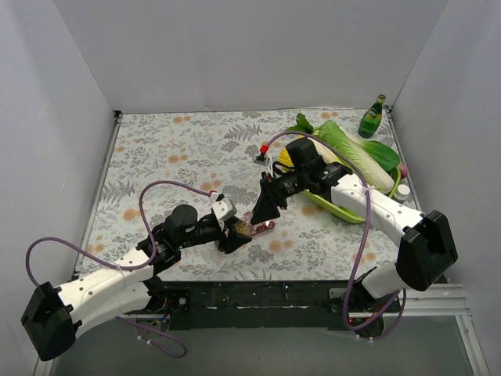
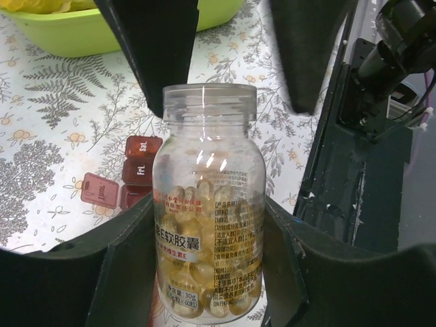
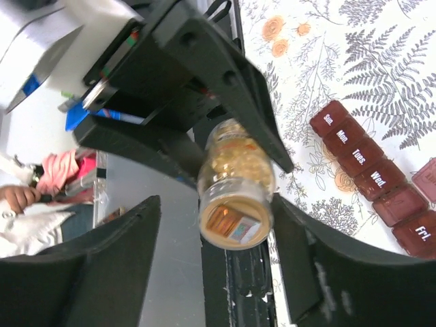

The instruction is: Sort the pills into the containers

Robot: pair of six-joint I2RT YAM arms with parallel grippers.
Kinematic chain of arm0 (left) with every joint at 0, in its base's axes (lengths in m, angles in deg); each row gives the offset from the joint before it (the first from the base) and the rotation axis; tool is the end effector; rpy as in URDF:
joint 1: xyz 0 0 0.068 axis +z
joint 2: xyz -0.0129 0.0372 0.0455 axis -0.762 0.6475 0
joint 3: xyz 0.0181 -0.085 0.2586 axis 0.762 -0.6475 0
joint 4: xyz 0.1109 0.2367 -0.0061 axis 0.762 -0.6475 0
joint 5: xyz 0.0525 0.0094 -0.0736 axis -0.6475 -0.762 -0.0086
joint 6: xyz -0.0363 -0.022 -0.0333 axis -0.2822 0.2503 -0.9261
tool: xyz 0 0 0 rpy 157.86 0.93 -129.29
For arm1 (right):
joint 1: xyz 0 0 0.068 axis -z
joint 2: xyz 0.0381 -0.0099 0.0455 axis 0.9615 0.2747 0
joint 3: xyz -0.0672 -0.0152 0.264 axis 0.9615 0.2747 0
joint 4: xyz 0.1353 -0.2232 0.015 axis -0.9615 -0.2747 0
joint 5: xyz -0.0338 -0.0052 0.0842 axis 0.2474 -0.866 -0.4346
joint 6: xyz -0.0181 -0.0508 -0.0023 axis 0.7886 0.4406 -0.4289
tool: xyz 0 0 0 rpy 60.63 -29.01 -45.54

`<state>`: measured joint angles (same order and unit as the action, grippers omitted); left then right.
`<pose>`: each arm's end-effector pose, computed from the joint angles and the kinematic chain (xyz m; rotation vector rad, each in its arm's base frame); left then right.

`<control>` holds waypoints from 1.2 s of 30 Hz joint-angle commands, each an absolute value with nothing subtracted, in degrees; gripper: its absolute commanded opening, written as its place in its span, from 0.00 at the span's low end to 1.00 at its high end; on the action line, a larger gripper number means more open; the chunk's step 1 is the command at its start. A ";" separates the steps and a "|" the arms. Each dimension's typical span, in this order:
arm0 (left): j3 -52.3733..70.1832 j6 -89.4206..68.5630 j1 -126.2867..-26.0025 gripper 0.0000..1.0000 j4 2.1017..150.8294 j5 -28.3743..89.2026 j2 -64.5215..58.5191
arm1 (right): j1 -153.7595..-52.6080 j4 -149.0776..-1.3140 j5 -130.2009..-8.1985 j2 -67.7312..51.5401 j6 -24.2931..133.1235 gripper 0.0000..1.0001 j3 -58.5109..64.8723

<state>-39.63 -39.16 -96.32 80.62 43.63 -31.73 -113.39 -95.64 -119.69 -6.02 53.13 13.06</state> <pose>0.1210 -0.1474 0.2339 0.4062 2.0514 -1.3437 0.2228 0.2217 0.3019 -1.1790 1.9899 1.5705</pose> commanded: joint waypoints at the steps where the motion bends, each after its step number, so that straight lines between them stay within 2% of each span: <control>1: -37.60 -39.19 -96.40 0.00 82.27 42.10 -31.83 | -113.43 -93.32 -120.88 -5.50 52.26 0.63 13.51; 2: -37.60 -39.19 -96.40 0.00 82.18 42.02 -31.91 | -113.43 -93.32 -120.54 -5.59 52.26 0.49 13.51; 7: -37.60 -39.10 -96.40 0.00 81.75 41.49 -32.35 | -113.43 -94.20 -119.48 -5.77 53.58 0.43 13.60; 11: -37.78 -38.84 -96.49 0.00 81.05 41.58 -32.97 | -113.52 -95.51 -119.74 -5.51 56.38 0.27 12.02; 14: -38.13 -38.05 -96.40 0.00 79.82 42.37 -33.58 | -113.52 -99.11 -120.53 -4.19 61.29 0.22 7.91; 20: -38.31 -36.47 -96.49 0.00 76.47 44.91 -34.99 | -113.52 -113.17 -123.69 2.57 83.08 0.19 -5.45; 24: -38.48 -35.68 -96.40 0.00 74.89 45.09 -36.13 | -113.43 -117.56 -127.20 4.86 94.43 0.20 -8.36; 28: -38.83 -35.15 -96.40 0.00 74.71 45.18 -37.18 | -113.61 -128.45 -129.68 6.53 115.74 0.20 -11.62; 31: -39.01 -35.15 -96.40 0.00 74.71 45.53 -37.63 | -113.61 -133.91 -128.54 7.59 125.69 0.20 -13.29; 36: -38.66 -34.88 -96.40 0.00 74.71 47.37 -37.80 | -113.69 -135.95 -126.60 7.94 133.38 0.20 -13.56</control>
